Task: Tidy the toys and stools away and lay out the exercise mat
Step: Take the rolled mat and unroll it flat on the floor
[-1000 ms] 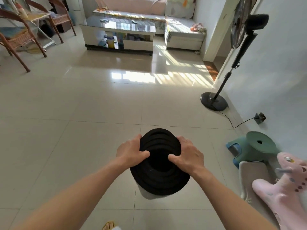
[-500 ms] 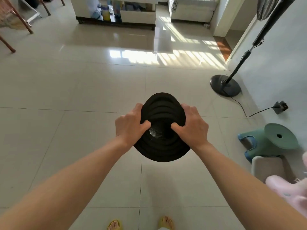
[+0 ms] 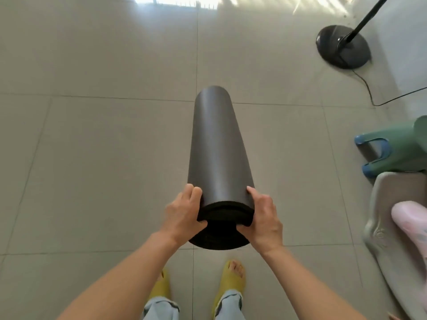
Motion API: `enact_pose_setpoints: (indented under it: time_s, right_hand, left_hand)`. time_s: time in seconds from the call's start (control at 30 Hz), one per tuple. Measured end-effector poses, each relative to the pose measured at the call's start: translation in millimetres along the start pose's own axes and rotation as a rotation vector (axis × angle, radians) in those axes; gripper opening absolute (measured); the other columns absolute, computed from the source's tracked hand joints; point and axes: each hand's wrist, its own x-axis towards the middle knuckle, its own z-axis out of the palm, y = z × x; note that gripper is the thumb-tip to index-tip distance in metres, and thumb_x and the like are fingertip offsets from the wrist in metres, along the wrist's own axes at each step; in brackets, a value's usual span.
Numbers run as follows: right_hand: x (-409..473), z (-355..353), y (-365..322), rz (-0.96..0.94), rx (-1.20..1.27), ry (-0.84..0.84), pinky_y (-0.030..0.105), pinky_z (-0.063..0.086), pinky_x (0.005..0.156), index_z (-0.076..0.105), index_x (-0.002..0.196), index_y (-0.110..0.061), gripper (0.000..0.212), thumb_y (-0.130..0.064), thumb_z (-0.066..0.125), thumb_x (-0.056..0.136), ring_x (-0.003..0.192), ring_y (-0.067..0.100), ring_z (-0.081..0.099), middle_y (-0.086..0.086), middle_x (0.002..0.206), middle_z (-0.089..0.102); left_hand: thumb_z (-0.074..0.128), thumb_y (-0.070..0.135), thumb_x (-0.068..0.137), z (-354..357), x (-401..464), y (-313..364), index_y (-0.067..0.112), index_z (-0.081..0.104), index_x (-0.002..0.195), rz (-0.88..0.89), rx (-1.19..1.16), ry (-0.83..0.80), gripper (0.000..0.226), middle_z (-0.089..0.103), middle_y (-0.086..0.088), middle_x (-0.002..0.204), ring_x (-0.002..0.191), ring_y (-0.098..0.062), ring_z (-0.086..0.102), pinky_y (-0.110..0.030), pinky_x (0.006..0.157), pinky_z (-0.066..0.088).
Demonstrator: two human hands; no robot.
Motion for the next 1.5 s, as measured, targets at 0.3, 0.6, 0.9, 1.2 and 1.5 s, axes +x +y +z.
enact_pose_setpoints:
  time_s: [0.3, 0.6, 0.9, 1.2, 1.5]
  right_hand:
    - [13.3, 174.0, 64.0, -0.066, 0.02, 0.155, 0.037, 0.049, 0.048, 0.029, 0.128, -0.035, 0.095, -0.015, 0.084, 0.053, 0.087, 0.031, 0.05, 0.011, 0.1, 0.047]
    - [76.3, 285.3, 155.5, -0.225, -0.217, 0.241, 0.028, 0.042, 0.028, 0.04, 0.12, -0.027, 0.101, -0.028, 0.089, 0.032, 0.073, 0.027, 0.054, 0.0, 0.093, 0.033]
    - [101.6, 319.6, 207.0, -0.461, -0.26, 0.424, 0.027, 0.046, 0.036, 0.043, 0.12, -0.023, 0.099, -0.036, 0.084, 0.031, 0.081, 0.016, 0.039, -0.004, 0.095, 0.037]
    - [108.7, 286.4, 203.4, -0.729, -0.478, 0.413, 0.024, 0.048, 0.039, 0.044, 0.119, -0.025, 0.087, -0.047, 0.078, 0.042, 0.068, 0.018, 0.059, -0.001, 0.088, 0.054]
    - [118.8, 252.6, 205.3, -0.018, 0.428, 0.025, 0.038, 0.047, 0.095, 0.049, 0.128, -0.019, 0.048, -0.051, 0.041, 0.092, 0.107, 0.022, 0.058, 0.0, 0.112, 0.06]
  left_hand:
    - [0.069, 0.026, 0.072, 139.8, 14.6, -94.0, 0.038, 0.001, 0.128, 0.005, 0.011, 0.068, 0.089, 0.044, -0.007, 0.111, 0.092, -0.029, 0.052, -0.033, 0.057, 0.037]
    - [0.086, 0.028, 0.043, 289.3, 65.9, -157.9, 0.02, 0.035, 0.128, 0.123, 0.109, 0.129, 0.1, 0.053, -0.006, 0.081, 0.054, -0.024, 0.055, -0.023, 0.035, 0.029]
    - [0.078, 0.062, 0.036, 330.4, 90.2, -189.5, 0.01, 0.043, 0.125, 0.424, 0.279, 0.305, 0.109, 0.051, 0.004, 0.083, 0.053, -0.014, 0.057, -0.02, 0.031, 0.036]
    - [0.06, 0.072, 0.05, 306.9, 92.4, -144.4, 0.015, 0.055, 0.117, 0.702, 0.497, 0.424, 0.088, 0.068, -0.005, 0.1, 0.09, -0.023, 0.068, -0.036, 0.079, 0.056]
    - [0.069, 0.058, 0.051, 296.9, 89.3, -141.9, 0.014, 0.073, 0.098, 0.771, 0.71, 0.395, 0.065, 0.061, -0.002, 0.058, 0.043, -0.016, 0.054, -0.016, 0.037, 0.037]
